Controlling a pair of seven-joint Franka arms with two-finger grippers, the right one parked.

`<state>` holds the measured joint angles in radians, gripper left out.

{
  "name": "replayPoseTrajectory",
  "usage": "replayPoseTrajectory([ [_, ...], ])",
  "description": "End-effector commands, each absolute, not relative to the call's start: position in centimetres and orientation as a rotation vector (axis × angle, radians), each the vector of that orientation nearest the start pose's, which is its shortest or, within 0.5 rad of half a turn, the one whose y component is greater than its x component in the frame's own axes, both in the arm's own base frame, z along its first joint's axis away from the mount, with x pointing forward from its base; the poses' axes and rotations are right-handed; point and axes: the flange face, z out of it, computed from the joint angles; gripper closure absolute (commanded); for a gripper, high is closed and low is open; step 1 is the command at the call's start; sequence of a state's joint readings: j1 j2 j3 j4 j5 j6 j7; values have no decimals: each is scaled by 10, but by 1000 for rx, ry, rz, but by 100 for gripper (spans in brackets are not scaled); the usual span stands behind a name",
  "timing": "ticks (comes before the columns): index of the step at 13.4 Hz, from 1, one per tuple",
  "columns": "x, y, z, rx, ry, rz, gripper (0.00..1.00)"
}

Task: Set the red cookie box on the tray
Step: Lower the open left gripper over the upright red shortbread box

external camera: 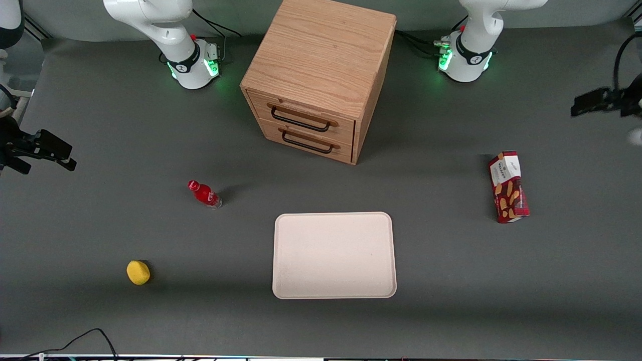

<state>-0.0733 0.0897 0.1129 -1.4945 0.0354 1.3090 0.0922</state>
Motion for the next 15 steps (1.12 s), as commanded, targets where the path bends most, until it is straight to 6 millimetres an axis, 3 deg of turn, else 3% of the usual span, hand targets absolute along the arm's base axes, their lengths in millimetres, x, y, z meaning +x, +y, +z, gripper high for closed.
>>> replayPoseTrajectory([
  [1,552,32,482,-3064,192,440,0],
  [3,544,48,404,-3075,179,361,0],
  [5,532,52,342,-3079,203,277,0],
  [9,526,54,263,-3077,236,151,0],
  [10,529,53,252,-3082,229,130,16],
  [11,530,53,246,-3093,206,111,54],
  [12,531,54,241,-3097,195,107,100],
  [15,530,55,238,-3098,193,117,100],
])
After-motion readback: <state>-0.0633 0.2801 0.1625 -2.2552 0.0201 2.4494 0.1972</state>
